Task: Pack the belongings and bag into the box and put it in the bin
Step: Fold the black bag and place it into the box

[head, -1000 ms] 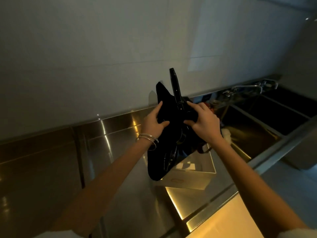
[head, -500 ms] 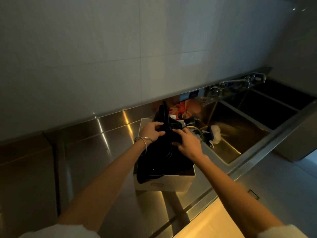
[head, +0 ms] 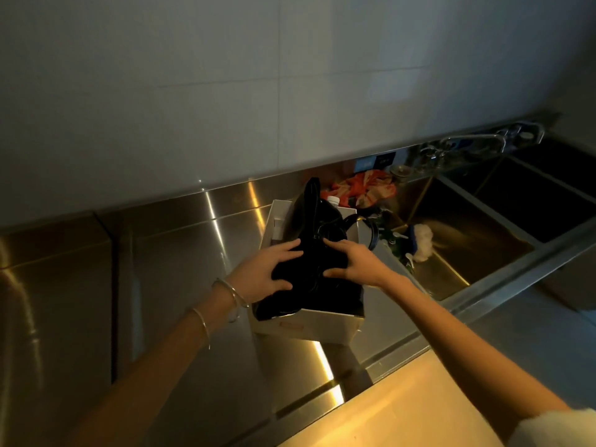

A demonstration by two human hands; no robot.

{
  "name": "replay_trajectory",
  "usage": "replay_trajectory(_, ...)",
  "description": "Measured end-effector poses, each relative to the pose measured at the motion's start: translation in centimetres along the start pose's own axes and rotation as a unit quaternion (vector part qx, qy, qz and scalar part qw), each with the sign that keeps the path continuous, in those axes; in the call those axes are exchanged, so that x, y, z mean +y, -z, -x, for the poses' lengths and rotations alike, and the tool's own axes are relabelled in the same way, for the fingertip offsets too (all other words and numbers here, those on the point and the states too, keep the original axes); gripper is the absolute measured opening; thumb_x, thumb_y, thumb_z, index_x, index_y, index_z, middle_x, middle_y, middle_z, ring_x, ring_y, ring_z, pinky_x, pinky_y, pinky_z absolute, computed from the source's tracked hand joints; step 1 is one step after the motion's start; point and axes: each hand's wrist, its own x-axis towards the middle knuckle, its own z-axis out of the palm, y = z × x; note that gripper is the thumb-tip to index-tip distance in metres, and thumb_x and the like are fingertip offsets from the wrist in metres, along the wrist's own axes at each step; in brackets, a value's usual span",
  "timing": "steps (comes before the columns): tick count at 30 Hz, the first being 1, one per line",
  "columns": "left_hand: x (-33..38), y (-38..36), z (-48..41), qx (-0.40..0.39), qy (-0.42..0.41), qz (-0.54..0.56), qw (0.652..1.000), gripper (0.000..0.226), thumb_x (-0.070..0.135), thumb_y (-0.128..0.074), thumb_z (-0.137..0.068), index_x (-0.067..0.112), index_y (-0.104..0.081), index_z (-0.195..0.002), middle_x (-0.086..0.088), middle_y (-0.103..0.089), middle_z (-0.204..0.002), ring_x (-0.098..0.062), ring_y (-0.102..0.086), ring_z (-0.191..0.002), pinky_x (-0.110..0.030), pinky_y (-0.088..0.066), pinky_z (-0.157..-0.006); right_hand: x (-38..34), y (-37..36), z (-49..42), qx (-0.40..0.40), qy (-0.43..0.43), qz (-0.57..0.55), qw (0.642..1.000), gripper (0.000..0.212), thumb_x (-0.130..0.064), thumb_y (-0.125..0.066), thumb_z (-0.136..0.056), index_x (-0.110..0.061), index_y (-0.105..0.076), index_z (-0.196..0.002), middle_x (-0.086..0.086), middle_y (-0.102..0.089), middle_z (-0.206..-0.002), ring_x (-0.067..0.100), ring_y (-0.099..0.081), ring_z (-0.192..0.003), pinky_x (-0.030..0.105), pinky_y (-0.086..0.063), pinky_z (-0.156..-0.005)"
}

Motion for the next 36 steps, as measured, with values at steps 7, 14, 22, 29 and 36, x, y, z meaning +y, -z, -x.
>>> replay_trajectory(7, 0.6, -2.5, -3.9, 0.01, 0.109, 0.028, 0.994, 0.069, 0.001, -0.063, -0.082, 0.023, -0.032, -0.14, -0.004, -0.045, -0.141, -0.02, -0.049, -0.121, -0.019, -0.041, -0.091, 2.2, 4.1, 3.8, 0.005, 0.012, 0.037, 0.999, 0.088, -0.035, -0.073, -0.074, -0.019, -0.02, -0.143, 0.013, -0.029, -0.148, 0.029, -0.018, -0.138, 0.034, -0.011, -0.112)
replay_trajectory(14, -1.1, -1.8, -7.1, 0.038, 0.151, -0.015, 0.988, 0.035, -0.001, -0.066, -0.079, 0.02, -0.067, -0.107, -0.01, -0.054, -0.13, -0.022, -0.06, -0.102, -0.02, -0.046, -0.08, 1.6, 1.7, 2.3, -0.048, 0.036, 0.138, 0.989, 0.064, -0.03, -0.068, -0.079, -0.015, -0.04, -0.135, 0.01, -0.047, -0.138, 0.023, -0.038, -0.13, 0.045, -0.005, -0.114)
replay_trajectory(22, -4.6, -3.5, -5.7, -0.095, 0.159, -0.116, 0.976, 0.056, 0.008, -0.071, -0.077, 0.016, -0.051, -0.129, -0.01, -0.053, -0.132, -0.023, -0.048, -0.122, -0.028, -0.035, -0.102, 1.3, -1.5, 0.8, -0.018, 0.021, 0.081, 0.996, 0.048, -0.037, -0.075, -0.071, -0.025, -0.061, -0.114, 0.001, -0.055, -0.128, 0.028, -0.032, -0.131, 0.044, -0.036, -0.1)
replay_trajectory(29, -1.7, -1.9, -5.2, -0.063, 0.122, -0.153, 0.979, 0.041, 0.021, -0.059, -0.088, 0.018, -0.052, -0.128, -0.008, -0.057, -0.128, -0.024, -0.054, -0.115, -0.034, -0.044, -0.098, 1.8, -2.1, 0.6, -0.001, 0.007, 0.026, 1.0, 0.044, -0.033, -0.077, -0.069, -0.025, -0.064, -0.11, -0.001, -0.056, -0.131, 0.023, -0.023, -0.137, 0.044, -0.032, -0.104)
replay_trajectory(36, 0.8, -2.4, -4.3, 0.14, -0.008, -0.062, 0.988, 0.023, 0.012, -0.057, -0.088, 0.015, -0.064, -0.11, -0.003, -0.064, -0.113, -0.018, -0.057, -0.107, -0.031, -0.044, -0.095, 3.5, 1.2, 3.6, 0.324, 0.039, 0.04, 0.944, 0.027, -0.014, -0.057, -0.085, -0.012, -0.062, -0.111, 0.011, -0.062, -0.119, 0.028, -0.05, -0.116, 0.045, -0.044, -0.096)
